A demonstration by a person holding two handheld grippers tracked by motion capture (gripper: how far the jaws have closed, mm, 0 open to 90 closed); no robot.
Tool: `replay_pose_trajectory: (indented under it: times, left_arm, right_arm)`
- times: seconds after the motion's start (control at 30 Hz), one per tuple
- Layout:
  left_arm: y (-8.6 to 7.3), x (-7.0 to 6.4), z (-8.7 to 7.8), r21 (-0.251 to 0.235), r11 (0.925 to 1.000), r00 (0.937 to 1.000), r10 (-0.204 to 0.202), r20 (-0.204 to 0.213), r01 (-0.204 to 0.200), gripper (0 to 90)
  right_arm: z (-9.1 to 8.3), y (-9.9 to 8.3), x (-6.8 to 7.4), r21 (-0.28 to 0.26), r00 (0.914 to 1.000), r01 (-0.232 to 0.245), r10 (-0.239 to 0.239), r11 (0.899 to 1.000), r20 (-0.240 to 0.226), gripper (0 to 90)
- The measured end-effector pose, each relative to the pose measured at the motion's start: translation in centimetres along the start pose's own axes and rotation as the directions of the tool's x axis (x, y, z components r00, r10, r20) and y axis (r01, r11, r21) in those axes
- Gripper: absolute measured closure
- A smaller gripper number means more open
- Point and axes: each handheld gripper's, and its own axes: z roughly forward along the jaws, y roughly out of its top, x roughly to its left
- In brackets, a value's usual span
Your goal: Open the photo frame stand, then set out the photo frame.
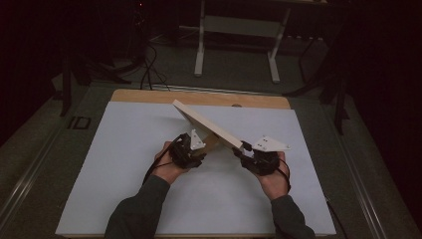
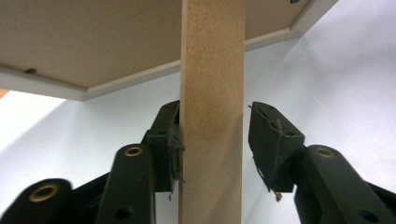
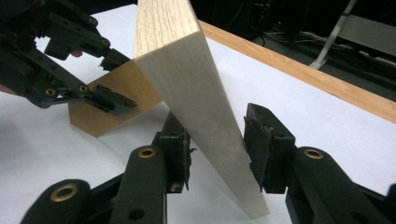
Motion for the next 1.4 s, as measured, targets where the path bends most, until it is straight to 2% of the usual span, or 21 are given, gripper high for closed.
replay_pose_trajectory:
  times: [0.13,0.3,0.4,0.5,0.53,0.7,0.77,0.83,1.03,1.1,1.17,1.3,1.4]
  left_arm:
    - [-0.3,0.1,-0.2,0.001,1.0,1.0,0.003,-0.007,-0.003,51.4]
    - [-1.4,0.6,-1.0,-0.013,0.9992,0.9993,-0.038,-0.002,0.038,48.9]
    - [-2.0,1.0,-1.3,-0.019,0.998,0.9982,-0.06,0.0,0.06,48.7]
    - [-2.4,1.6,-1.5,-0.028,0.9949,0.9953,-0.097,0.01,0.097,48.7]
    - [-2.7,1.9,-1.7,-0.039,0.9916,0.9923,-0.123,0.016,0.124,48.7]
    - [-3.1,2.4,-2.2,-0.056,0.9864,0.9877,-0.152,0.034,0.154,48.7]
    - [-3.5,2.7,-2.5,-0.073,0.9762,0.9774,-0.199,0.07,0.204,48.6]
    - [-3.8,2.9,-2.7,-0.078,0.9711,0.9724,-0.219,0.08,0.225,48.6]
    - [-4.4,3.5,-3.5,-0.095,0.9554,0.9582,-0.271,0.091,0.279,49.0]
    - [-4.5,3.6,-3.6,-0.098,0.9533,0.9564,-0.278,0.09,0.286,49.0]
    - [-4.7,3.8,-4.0,-0.113,0.9435,0.9488,-0.302,0.091,0.312,49.1]
    - [-5.1,4.0,-4.3,-0.129,0.9312,0.9388,-0.33,0.099,0.341,49.2]
    - [-5.1,4.1,-4.5,-0.12,0.9291,0.9351,-0.339,0.102,0.35,49.7]
  right_arm:
    - [0.0,0.0,-0.1,0.0,1.0,-0.002,0.002,1.0,-0.004,60.7]
    - [0.1,-0.2,-0.2,-0.009,0.9994,-0.029,0.028,1.0,-0.02,57.7]
    - [0.1,-0.2,-0.2,-0.007,0.9994,-0.028,0.028,1.0,-0.02,56.5]
    - [0.1,-0.3,-0.2,-0.002,0.9993,-0.03,0.03,1.0,-0.021,56.0]
    - [0.1,-0.3,-0.2,-0.001,0.9993,-0.029,0.029,1.0,-0.023,55.5]
    - [0.1,-0.3,-0.3,-0.001,0.9991,-0.03,0.03,1.0,-0.029,54.7]
    - [0.2,-0.4,-0.3,0.0,0.999,-0.033,0.033,0.999,-0.03,54.3]
    - [0.2,-0.5,-0.4,0.001,0.9989,-0.036,0.036,0.999,-0.031,53.9]
    - [0.1,-0.7,-0.5,0.002,0.9986,-0.04,0.04,0.999,-0.033,53.3]
    - [0.1,-0.7,-0.5,0.001,0.9985,-0.043,0.043,0.999,-0.033,53.0]
    - [0.1,-0.8,-0.5,-0.002,0.9985,-0.043,0.043,0.999,-0.034,52.8]
    - [0.1,-0.7,-0.6,0.0,0.9983,-0.045,0.045,0.999,-0.038,52.7]
    - [0.0,-0.6,-0.5,-0.001,0.9981,-0.048,0.048,0.999,-0.039,52.3]
